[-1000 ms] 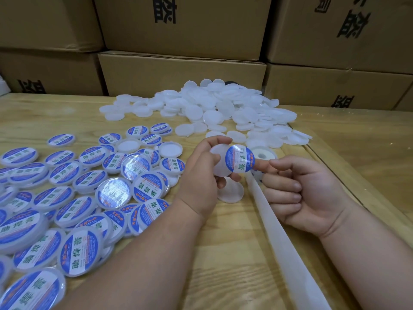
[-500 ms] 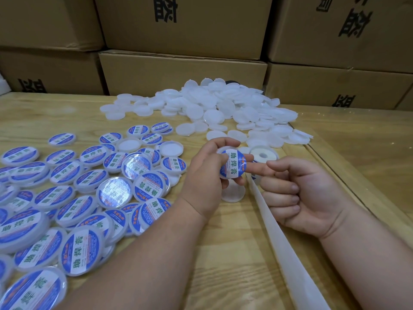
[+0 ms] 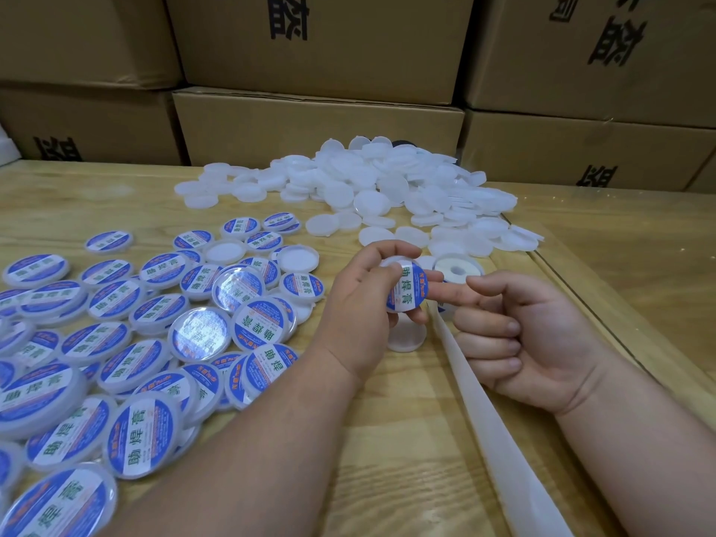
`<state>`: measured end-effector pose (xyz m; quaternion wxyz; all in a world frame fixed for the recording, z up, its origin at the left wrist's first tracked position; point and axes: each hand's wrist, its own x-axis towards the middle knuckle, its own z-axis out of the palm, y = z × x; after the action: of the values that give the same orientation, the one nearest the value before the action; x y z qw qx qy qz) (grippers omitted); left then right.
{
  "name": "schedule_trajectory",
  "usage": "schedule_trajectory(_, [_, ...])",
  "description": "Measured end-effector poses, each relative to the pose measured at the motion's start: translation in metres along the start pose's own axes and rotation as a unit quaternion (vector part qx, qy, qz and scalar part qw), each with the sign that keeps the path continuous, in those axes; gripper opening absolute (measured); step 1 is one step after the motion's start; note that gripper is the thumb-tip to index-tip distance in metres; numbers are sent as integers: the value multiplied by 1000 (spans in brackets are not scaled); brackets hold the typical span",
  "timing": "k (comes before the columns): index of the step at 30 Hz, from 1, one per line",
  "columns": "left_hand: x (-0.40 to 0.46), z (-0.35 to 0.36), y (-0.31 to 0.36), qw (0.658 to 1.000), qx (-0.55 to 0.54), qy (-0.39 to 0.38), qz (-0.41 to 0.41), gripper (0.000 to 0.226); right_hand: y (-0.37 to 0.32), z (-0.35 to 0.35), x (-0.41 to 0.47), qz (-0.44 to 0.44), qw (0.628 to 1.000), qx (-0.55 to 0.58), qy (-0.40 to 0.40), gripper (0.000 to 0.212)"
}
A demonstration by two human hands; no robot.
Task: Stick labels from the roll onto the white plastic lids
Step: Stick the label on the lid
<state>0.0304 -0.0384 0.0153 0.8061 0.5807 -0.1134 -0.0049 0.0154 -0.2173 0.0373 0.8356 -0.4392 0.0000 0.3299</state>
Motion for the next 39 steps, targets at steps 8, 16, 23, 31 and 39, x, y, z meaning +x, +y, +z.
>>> schedule_trajectory(8, [2, -2, -2, 1000, 13, 1, 2, 31, 0, -2, 0, -5, 1000, -1, -4, 69])
schedule_trajectory(16, [4, -1, -7, 999, 37, 31, 17, 43, 0, 0, -2, -18, 999, -33, -20, 76])
schedule_trajectory(23, [5, -3, -8, 994, 79, 72, 20, 38, 0, -2, -5, -45, 995, -66, -57, 75])
schedule_trajectory(31, [3, -5, -2, 991, 70, 114, 12, 17, -2, -14, 8, -259, 945, -72, 185, 22])
schedule_trajectory(39, [5, -3, -1, 985, 89, 149, 7, 44, 13, -14, 16, -332, 832, -289, 337, 25])
